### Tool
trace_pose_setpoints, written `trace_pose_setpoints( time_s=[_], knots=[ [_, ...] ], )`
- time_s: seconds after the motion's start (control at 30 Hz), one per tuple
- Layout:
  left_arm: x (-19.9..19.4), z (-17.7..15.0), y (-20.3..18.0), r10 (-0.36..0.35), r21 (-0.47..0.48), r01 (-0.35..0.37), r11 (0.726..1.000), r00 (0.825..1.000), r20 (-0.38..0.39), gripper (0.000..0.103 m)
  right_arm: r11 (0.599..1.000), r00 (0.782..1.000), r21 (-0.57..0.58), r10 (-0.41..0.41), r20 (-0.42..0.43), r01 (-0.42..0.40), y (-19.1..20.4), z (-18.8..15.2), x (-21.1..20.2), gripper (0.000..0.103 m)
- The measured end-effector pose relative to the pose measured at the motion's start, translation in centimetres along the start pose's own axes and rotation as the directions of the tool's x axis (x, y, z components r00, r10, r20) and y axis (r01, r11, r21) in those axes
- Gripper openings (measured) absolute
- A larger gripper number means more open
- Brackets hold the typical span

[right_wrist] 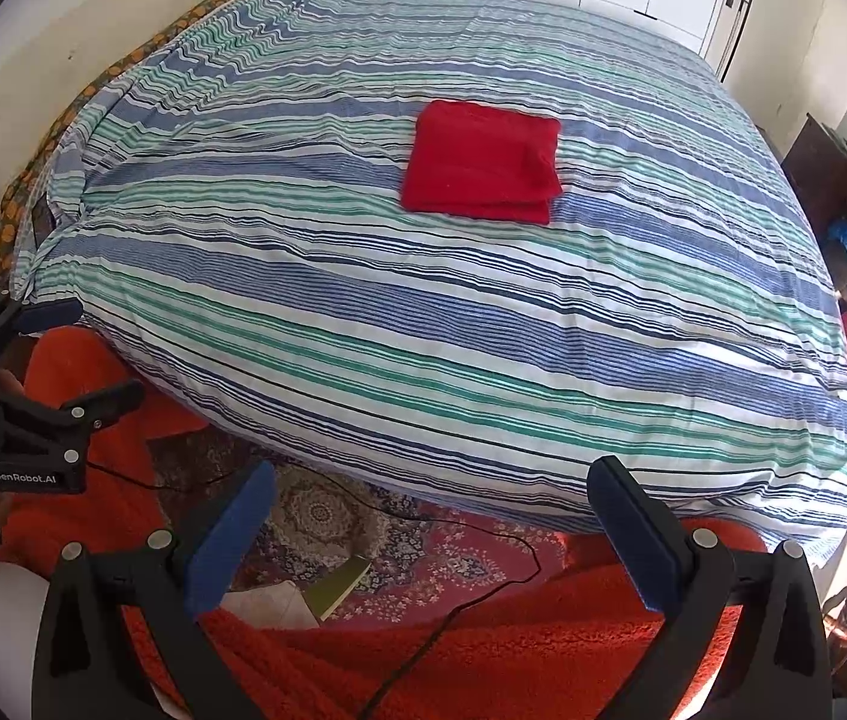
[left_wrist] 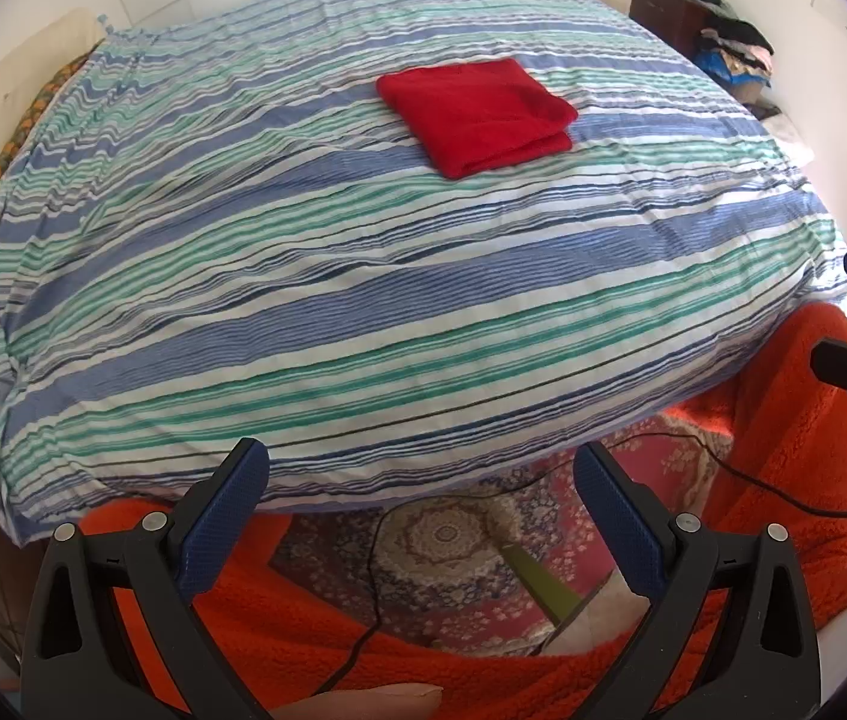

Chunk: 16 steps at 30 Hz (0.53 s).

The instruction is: Fold small clothes

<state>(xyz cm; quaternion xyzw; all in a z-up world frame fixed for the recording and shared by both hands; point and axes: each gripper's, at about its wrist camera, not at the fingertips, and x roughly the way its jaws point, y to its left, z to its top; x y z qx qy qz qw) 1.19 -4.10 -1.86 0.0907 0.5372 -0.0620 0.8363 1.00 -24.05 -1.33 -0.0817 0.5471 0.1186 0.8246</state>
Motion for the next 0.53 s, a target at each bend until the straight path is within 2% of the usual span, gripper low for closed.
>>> trace_pose_setpoints(
  time_s=[0.3,0.43,0.53],
  knots=[
    [-0.03,-0.07,0.07,0.0,-0.003,0.0,1.0,1.0,0.001,0.102,1.0,1.0,-0.001,-0.003,0.0,0.003,0.04,-0.21,0.13,0.102],
    [-0.41,-0.08,0.16,-0.016,-0.008,0.016,1.0,1.0,0.02,0.102,1.0,1.0,0.001,-0.008,-0.002,0.008,-0.01,-0.17,0.27,0.102],
    [-0.73,-0.02,0.06,0.0,0.001,0.0,1.0,0.999,0.041,0.102,1.0,1.0,0.004,-0.007,-0.002,0.007,-0.07,-0.04,0.28,0.102]
  ],
)
